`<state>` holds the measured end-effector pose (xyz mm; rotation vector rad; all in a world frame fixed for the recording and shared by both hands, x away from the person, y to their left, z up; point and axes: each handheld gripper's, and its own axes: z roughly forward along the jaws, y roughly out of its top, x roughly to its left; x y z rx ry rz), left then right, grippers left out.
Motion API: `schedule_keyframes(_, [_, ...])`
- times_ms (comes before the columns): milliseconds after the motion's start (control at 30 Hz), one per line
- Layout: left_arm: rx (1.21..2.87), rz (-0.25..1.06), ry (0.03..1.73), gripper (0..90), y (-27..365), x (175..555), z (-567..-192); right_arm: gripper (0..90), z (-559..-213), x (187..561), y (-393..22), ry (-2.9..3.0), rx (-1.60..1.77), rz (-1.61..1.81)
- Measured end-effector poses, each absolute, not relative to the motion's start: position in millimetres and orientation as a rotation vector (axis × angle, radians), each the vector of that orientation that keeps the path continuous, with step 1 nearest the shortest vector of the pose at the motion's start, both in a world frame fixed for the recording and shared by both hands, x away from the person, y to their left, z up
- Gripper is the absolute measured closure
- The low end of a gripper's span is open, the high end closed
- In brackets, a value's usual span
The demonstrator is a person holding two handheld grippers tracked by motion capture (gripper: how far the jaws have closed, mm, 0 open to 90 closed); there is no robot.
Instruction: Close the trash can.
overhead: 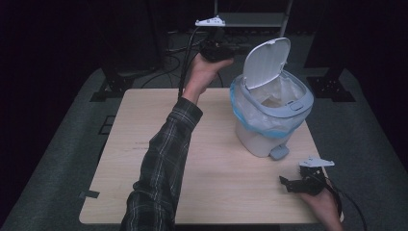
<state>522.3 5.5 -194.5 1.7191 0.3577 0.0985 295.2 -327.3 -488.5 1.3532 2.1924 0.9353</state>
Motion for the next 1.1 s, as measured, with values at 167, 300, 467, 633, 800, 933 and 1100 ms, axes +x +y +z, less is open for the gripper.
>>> schedule_keyframes(167, [1.716,0.068,0.345,90.0,0,520,-199,2.3,-488,295,-327,2.193,1.353,0.935])
schedule_keyframes(300, [1.715,0.047,0.325,90.0,-5,514,-200,2.3,-488,295,-327,2.194,1.352,0.934])
schedule_keyframes(467, [1.718,0.023,0.296,90.0,-14,505,-199,2.3,-488,295,-327,2.194,1.354,0.936])
schedule_keyframes(633, [1.728,0.002,0.261,90.0,-24,494,-202,2.3,-488,295,-327,2.194,1.354,0.936])
schedule_keyframes(800, [1.738,-0.017,0.248,90.0,-33,486,-210,2.3,-488,295,-327,2.194,1.353,0.936])
schedule_keyframes(933, [1.755,-0.028,0.236,90.0,-40,482,-215,2.3,-488,295,-327,2.194,1.353,0.936])
schedule_keyframes(1100, [1.764,-0.042,0.229,90.0,-48,479,-220,2.3,-488,295,-327,2.193,1.354,0.936])
